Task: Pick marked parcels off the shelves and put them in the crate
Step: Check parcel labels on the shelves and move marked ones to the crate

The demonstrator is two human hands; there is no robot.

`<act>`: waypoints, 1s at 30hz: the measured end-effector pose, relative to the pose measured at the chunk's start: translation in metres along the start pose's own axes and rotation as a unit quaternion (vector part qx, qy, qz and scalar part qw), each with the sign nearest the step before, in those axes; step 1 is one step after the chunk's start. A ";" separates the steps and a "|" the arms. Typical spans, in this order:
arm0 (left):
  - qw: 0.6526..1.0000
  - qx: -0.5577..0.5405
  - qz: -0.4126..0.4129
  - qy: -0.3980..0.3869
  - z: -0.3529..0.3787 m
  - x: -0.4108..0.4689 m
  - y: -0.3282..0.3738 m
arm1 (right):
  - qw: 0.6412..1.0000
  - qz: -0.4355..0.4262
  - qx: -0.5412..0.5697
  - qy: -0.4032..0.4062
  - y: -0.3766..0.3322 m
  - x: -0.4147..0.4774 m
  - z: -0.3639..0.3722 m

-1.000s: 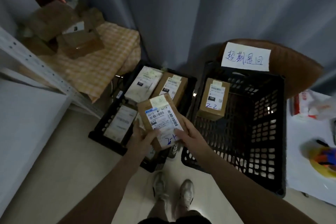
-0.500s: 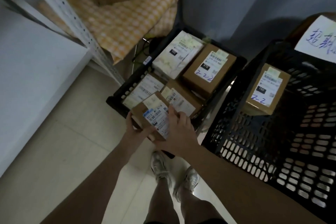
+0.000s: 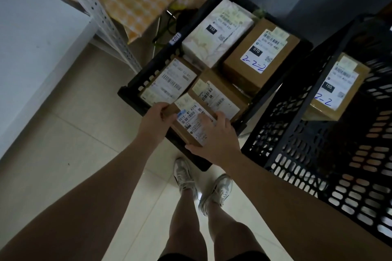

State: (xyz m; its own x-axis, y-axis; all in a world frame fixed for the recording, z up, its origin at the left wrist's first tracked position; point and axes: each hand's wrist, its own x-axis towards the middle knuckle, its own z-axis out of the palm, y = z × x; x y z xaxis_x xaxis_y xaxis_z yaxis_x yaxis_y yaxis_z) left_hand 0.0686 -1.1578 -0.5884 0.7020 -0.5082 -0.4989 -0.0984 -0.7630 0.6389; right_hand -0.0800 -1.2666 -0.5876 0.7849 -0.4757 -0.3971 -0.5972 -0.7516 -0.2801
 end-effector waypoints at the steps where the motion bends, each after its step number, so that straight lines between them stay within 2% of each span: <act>1: 1.000 0.016 0.006 -0.005 0.002 0.000 -0.003 | 1.000 -0.001 -0.009 -0.001 0.001 -0.002 0.002; 5: 0.994 0.102 0.038 -0.013 0.012 -0.004 -0.018 | 0.998 -0.015 -0.065 0.004 0.009 -0.010 0.019; 10: 0.964 0.264 0.037 0.015 0.017 -0.002 -0.022 | 0.996 -0.030 -0.078 0.032 0.017 -0.010 0.026; 16: 0.946 0.319 0.053 -0.003 0.012 -0.006 -0.020 | 0.996 -0.047 -0.073 -0.011 0.015 -0.008 0.014; 19: 0.949 0.311 0.056 0.001 0.003 -0.015 -0.017 | 0.996 -0.045 -0.077 -0.023 0.017 -0.009 0.002; 25: 0.940 0.328 0.086 0.038 -0.025 -0.044 0.008 | 0.991 -0.054 -0.119 -0.010 0.013 -0.014 -0.033; 30: 0.929 0.341 0.110 0.091 -0.048 -0.087 0.040 | 0.986 -0.101 -0.128 0.027 0.004 -0.032 -0.080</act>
State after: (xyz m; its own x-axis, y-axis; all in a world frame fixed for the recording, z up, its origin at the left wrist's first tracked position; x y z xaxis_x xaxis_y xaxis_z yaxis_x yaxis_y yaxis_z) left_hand 0.0375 -1.1245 -0.4916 0.7135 -0.6529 -0.2542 -0.6336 -0.7562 0.1637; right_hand -0.0938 -1.2912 -0.5058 0.8950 -0.3234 -0.3071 -0.3725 -0.9208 -0.1159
